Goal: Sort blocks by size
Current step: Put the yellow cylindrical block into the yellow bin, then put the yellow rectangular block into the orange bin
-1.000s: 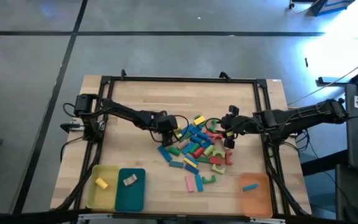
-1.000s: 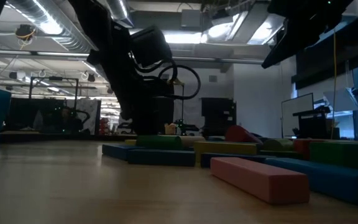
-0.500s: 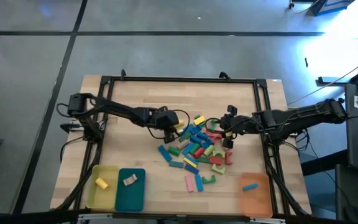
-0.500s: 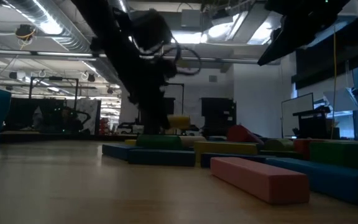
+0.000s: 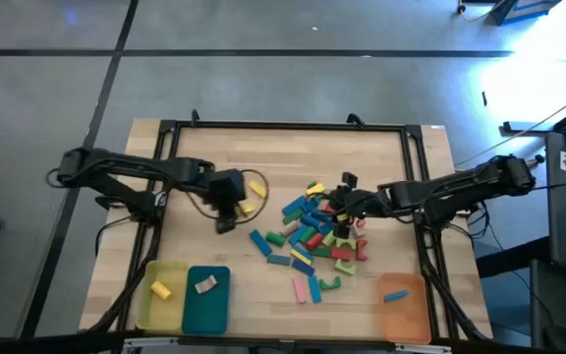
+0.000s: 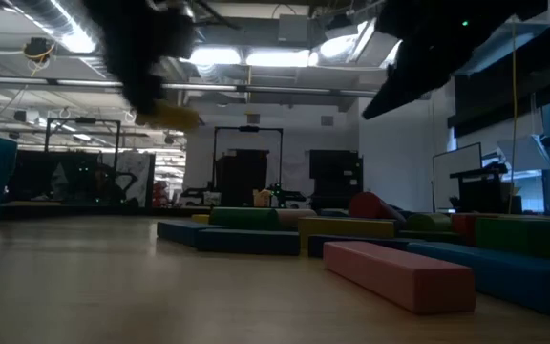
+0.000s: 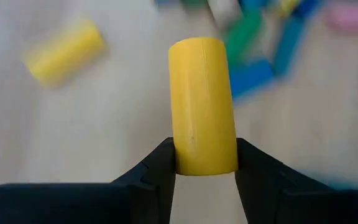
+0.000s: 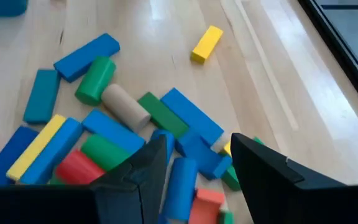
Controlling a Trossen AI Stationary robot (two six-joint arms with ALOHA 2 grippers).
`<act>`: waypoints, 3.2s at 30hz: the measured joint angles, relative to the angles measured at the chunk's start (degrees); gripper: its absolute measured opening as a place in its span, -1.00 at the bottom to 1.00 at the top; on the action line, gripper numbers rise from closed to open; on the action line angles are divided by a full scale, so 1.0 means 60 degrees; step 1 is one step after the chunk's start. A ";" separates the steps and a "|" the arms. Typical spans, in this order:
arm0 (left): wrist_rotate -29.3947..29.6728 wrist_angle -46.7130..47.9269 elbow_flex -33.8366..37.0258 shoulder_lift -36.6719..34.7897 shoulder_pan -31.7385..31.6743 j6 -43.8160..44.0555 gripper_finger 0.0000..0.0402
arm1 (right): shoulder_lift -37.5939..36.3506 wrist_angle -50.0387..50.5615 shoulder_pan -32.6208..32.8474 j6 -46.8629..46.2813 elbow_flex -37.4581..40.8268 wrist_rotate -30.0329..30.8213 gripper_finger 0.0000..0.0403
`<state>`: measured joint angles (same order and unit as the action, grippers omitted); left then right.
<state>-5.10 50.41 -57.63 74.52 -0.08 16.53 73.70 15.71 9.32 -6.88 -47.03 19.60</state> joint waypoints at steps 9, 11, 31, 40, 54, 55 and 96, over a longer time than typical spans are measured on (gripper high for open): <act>-0.2535 0.3414 0.0004 -0.1784 0.1940 0.3559 -0.37 | 0.1148 -0.2402 0.0000 -0.0002 -0.0006 0.0058 -0.10; -0.2820 0.3452 0.0004 -0.2012 0.2418 0.4335 -0.37 | 0.1403 -0.2978 -0.0012 -0.0005 -0.0010 0.0055 -0.10; -0.3090 0.2160 0.0004 -0.1590 0.7372 1.0739 -0.37 | 0.4110 -0.7680 -0.1557 -0.0783 -0.0066 -0.0140 -0.10; -0.2982 0.1987 0.0004 -0.0441 0.8400 1.2662 -0.32 | 0.4954 -0.7670 -0.1697 -0.0884 -0.0938 -0.0208 -0.10; -0.2958 0.2007 0.0004 0.0721 0.8580 1.1561 0.00 | 0.6102 -0.5243 -0.1685 -0.0773 -0.3391 -0.0206 -0.10; -0.2960 0.2005 0.0004 0.0721 0.8580 1.1204 0.00 | 0.6168 -0.4979 -0.1692 -0.0773 -0.3599 -0.0195 -0.10; -0.1803 0.1701 0.0000 0.0706 0.8580 1.0285 -0.01 | 0.8101 -0.3643 -0.2262 -0.2468 -0.5235 -0.0653 0.04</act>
<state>-15.92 60.61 -57.63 78.76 51.40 78.24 122.30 -6.14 -4.25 -21.69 -78.43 15.68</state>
